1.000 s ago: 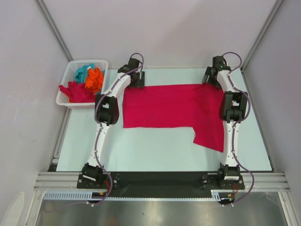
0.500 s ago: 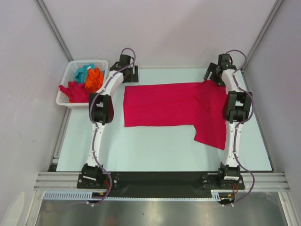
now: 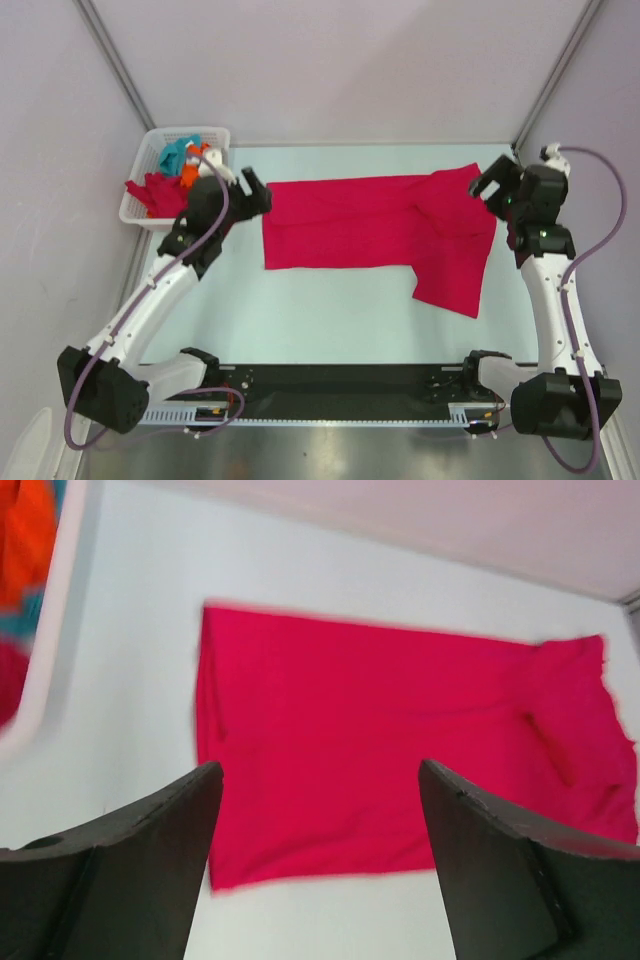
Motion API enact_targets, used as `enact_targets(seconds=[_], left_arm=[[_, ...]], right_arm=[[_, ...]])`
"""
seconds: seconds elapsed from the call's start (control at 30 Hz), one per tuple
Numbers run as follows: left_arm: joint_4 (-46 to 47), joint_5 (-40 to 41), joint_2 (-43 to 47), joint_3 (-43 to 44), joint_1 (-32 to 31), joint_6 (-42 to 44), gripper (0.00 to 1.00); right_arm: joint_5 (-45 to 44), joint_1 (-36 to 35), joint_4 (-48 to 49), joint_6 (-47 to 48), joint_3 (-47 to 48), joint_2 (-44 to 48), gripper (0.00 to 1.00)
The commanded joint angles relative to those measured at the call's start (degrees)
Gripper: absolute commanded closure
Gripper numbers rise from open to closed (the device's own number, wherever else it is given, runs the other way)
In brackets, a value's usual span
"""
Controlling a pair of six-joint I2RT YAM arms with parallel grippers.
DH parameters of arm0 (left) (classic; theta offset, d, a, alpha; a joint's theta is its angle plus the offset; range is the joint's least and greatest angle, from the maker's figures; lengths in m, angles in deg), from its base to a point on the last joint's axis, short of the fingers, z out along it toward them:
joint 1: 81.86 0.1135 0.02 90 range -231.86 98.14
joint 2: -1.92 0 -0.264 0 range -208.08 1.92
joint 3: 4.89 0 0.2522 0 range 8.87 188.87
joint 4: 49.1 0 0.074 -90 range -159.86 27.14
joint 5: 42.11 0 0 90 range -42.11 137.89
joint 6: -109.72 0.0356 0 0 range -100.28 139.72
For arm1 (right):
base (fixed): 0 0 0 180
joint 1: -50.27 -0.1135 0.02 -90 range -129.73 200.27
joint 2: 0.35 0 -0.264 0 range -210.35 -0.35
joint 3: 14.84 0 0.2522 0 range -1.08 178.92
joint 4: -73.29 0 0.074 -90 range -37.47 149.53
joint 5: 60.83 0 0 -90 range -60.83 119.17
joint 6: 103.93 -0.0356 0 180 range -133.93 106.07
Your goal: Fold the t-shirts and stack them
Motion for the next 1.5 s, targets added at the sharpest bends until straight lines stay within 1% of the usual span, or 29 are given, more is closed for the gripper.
enact_targets(seconds=[0.0, 0.03, 0.07, 0.13, 0.2, 0.27, 0.3, 0.37, 0.4, 0.47, 0.63, 0.67, 0.7, 0.73, 0.83, 1.03, 1.13, 1.23, 1.33, 1.4, 1.43, 1.47], left_arm=[[4.2, 6.5, 7.7, -20.6, 0.8, -16.4, 0.17], [4.3, 8.4, 9.3, -22.9, 0.8, -18.2, 0.18], [4.6, 8.7, 11.4, -26.7, 0.8, -21.8, 0.2], [6.3, 7.4, 11.4, -29.0, 0.8, -23.9, 0.22], [6.6, 6.2, 8.0, -29.1, 0.8, -26.7, 0.26], [6.3, 5.9, 4.6, -28.2, 0.8, -29.0, 0.28], [5.6, 5.9, 1.5, -27.9, 0.8, -29.7, 0.29], [5.2, 6.2, -0.5, -27.4, 0.8, -32.2, 0.3], [5.4, 6.4, -1.9, -27.7, 0.8, -33.5, 0.33], [6.1, 6.6, -2.7, -28.7, 0.8, -36.8, 0.35], [7.1, 7.1, -5.1, -29.1, 0.5, -40.4, 0.39], [7.0, 7.3, -5.6, -29.0, 0.5, -41.4, 0.4], [6.2, 8.0, -6.0, -29.1, 0.3, -41.7, 0.46], [5.5, 8.4, -6.4, -29.1, 0.1, -42.6, 0.46], [4.6, 9.1, -7.3, -29.6, -0.3, -44.4, 0.46], [6.7, 7.8, -10.9, -29.5, -1.0, -44.3, 0.46], [7.0, 7.4, -12.3, -29.5, -1.6, -44.7, 0.47], [6.3, 8.3, -12.9, -29.4, -2.2, -45.8, 0.58], [6.3, 9.3, -13.5, -29.5, -2.4, -46.5, 0.59], [6.3, 9.4, -13.9, -29.5, -2.4, -46.7, 0.66], [6.6, 9.2, -14.3, -29.7, -2.4, -46.9, 0.7], [7.4, 8.9, -14.5, -29.8, -2.4, -46.7, 0.76]], right_arm=[[-2.1, 1.2, -2.9, -7.2, -15.7, 6.3, 0.0], [-2.6, 1.3, -3.8, -7.6, -19.7, 8.0, 0.0], [-3.0, 1.3, -3.9, -7.9, -21.5, 9.4, 0.0], [-4.9, 1.5, -4.9, -8.7, -24.7, 12.5, 0.0], [-5.9, 2.7, -6.0, -9.5, -28.0, 13.9, 0.0], [-5.5, 4.1, -6.1, -10.5, -29.7, 14.3, 0.0], [-4.7, 5.4, -6.0, -10.8, -31.1, 14.3, 0.0], [-3.9, 6.8, -5.7, -11.2, -32.0, 13.6, 0.0], [-3.8, 7.4, -5.4, -11.4, -32.4, 13.1, 0.0], [-3.8, 8.0, -5.3, -11.4, -32.4, 11.4, 0.0], [-3.9, 9.4, -4.9, -10.8, -31.6, 8.5, 0.0], [-4.0, 9.5, -4.8, -10.9, -31.6, 8.1, 0.0], [-4.6, 9.7, -4.9, -11.0, -31.7, 7.9, 0.0], [-4.7, 10.2, -4.8, -11.1, -31.8, 7.8, 0.0], [-5.1, 11.2, -5.2, -10.9, -32.9, 7.3, 0.0], [0.5, 18.7, -5.3, -9.2, -33.7, 5.9, 0.01], [0.4, 20.6, -6.0, -8.2, -33.7, 6.9, 0.02], [0.4, 20.7, -6.6, -7.9, -33.8, 7.6, 0.02], [0.5, 20.8, -6.7, -7.8, -34.7, 7.0, 0.02], [0.5, 20.9, -6.7, -8.1, -35.3, 6.6, 0.04], [1.9, 21.0, -6.6, -8.3, -36.2, 6.3, 0.04], [2.8, 20.9, -5.7, -8.8, -36.7, 5.8, 0.06]])
